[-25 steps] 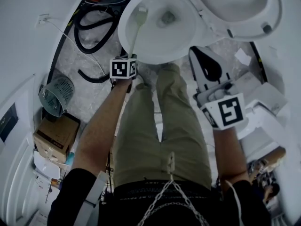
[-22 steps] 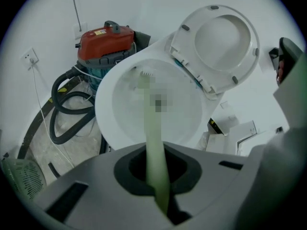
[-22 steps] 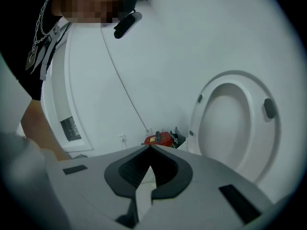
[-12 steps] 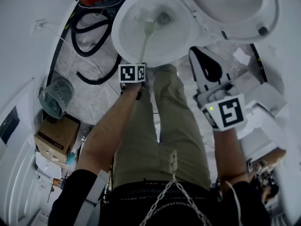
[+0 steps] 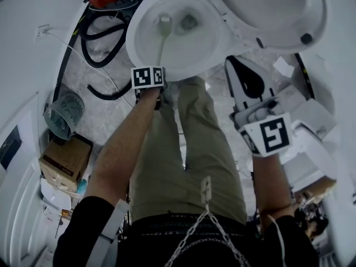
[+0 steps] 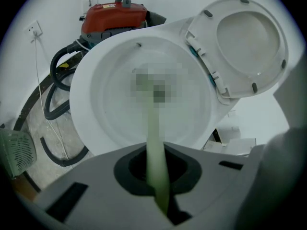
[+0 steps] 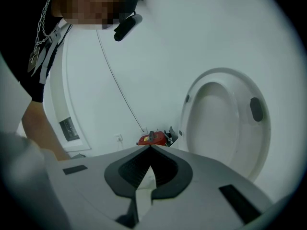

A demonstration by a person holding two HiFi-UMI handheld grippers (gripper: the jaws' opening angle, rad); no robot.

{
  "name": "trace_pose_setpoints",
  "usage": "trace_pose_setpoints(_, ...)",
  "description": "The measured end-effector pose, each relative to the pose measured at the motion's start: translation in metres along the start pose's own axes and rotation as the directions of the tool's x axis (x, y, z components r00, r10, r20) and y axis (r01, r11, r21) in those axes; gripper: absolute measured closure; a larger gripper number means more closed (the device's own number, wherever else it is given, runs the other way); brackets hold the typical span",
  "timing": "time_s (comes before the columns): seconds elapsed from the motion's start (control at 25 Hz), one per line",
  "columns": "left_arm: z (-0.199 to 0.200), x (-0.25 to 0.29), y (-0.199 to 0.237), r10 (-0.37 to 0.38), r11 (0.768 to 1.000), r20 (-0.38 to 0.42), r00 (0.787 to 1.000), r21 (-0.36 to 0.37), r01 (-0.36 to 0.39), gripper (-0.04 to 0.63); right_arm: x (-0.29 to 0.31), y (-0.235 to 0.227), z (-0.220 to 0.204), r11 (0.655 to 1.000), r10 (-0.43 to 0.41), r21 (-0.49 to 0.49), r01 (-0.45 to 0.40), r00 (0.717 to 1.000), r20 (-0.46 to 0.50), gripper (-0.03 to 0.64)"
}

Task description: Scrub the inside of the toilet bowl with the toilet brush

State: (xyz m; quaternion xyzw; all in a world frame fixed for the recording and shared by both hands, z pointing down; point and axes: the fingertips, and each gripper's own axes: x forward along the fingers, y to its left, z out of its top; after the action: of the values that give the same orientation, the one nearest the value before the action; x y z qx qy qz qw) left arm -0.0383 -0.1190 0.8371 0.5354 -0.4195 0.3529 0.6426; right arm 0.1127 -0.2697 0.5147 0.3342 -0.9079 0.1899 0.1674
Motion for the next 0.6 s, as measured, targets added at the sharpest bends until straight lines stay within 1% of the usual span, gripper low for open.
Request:
trace_pose_setpoints(0.12,0.008,0.005,-0.003,0.009,1.0,0.0,1.0,0.02,-0.009,0.595,-0.002,-0.002,0.001,0.999,-0.006,0.04,0.007,1.0,-0.01,0.614)
trace_pose_setpoints(0.4,0.029,0.016,-0.011,0.03,0.996,-0.005,1.0,0.089,-0.03,0.595,-0.018,-0.019,-0.004,1.0,-0.021,0.0,0.021,1.0,0.008,0.614)
trace_pose_setpoints(0.52,0.036,0.018,-0.015,0.039,0.993,-0.005,0.999,0.113,-0.038,0.595,-0.025,-0.026,-0.008,0.999,-0.042,0.024,0.042,0.999,-0.004,0.614)
trace_pose_setpoints(0.6,0.039,0.021,-0.019,0.04,0.991,-0.008,0.999,0.127,-0.039,0.595,-0.029,-0.028,-0.008,0.998,-0.053,0.039,0.053,0.998,0.012,0.614)
